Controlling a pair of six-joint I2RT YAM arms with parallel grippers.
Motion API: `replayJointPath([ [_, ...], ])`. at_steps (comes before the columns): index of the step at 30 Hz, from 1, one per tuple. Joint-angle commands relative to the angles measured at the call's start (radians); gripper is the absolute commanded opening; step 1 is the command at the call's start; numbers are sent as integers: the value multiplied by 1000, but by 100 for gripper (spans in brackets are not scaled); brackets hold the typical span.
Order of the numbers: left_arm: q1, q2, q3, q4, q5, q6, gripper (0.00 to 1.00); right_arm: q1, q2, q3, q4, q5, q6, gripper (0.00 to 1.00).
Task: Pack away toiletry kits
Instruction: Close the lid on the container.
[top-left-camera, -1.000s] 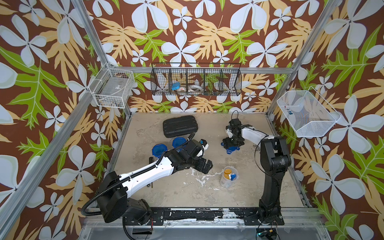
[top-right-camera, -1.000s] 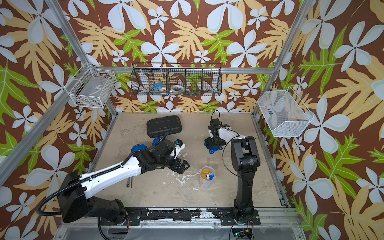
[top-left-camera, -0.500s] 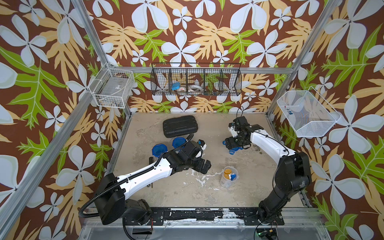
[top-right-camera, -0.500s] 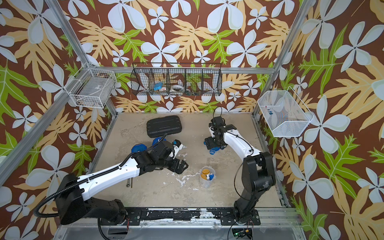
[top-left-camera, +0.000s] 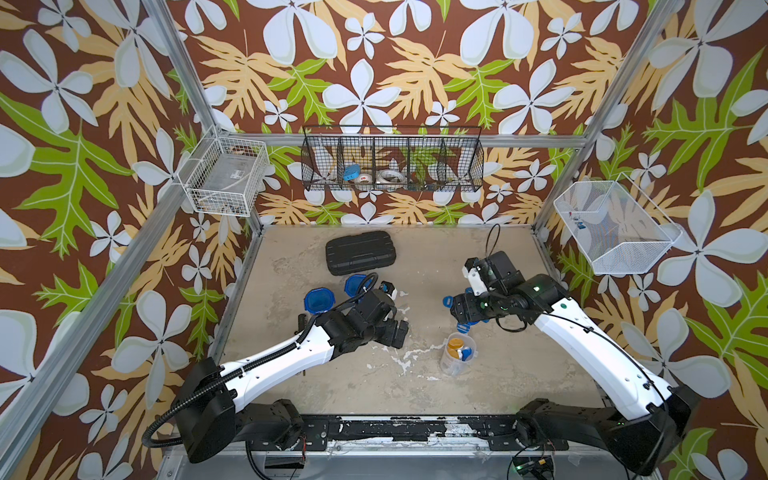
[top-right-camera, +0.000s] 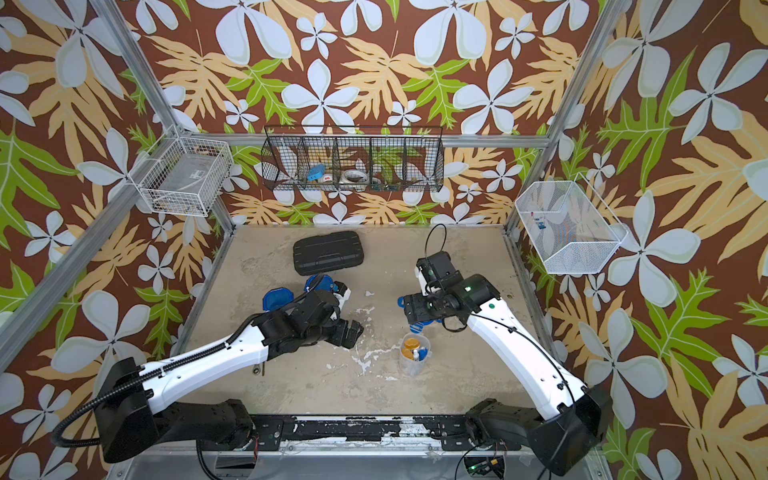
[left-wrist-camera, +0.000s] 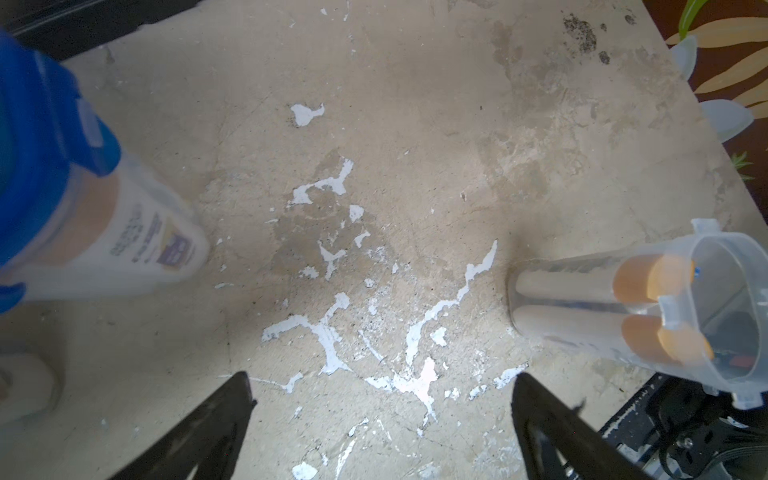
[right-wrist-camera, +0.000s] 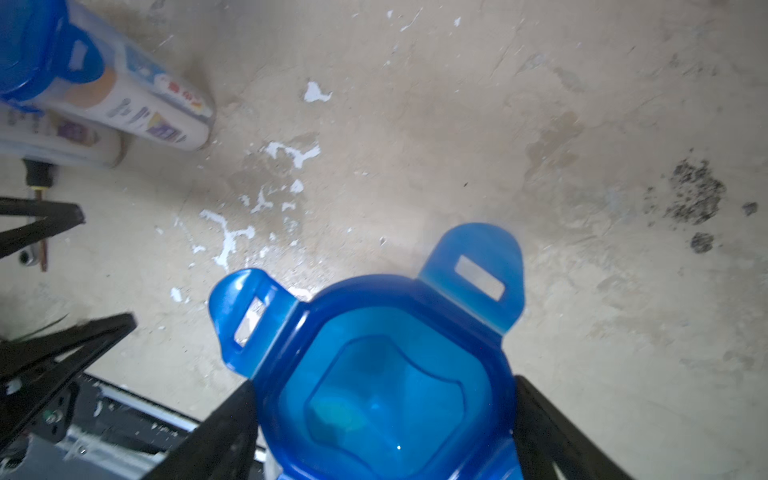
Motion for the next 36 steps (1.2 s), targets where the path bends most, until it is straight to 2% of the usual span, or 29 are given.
replayJointPath([
  [1, 3, -40, -41, 34, -40, -22, 98, 89, -24, -7, -87, 55, 189, 74],
  [8, 2, -115, -93, 52, -35, -24, 98, 271, -18, -22, -139, 161, 363, 73],
  [12, 3, -141, -103, 51, -40, -15, 98, 335, 7, -29, -147, 218, 423, 73],
  [21, 3, -176, -119, 50, -40, -1, 98, 345, -5, -59, -169, 287, 457, 73],
  [36, 3, -147, -116, 68, -13, 8, 98, 345, -12, -145, -82, 249, 431, 74],
])
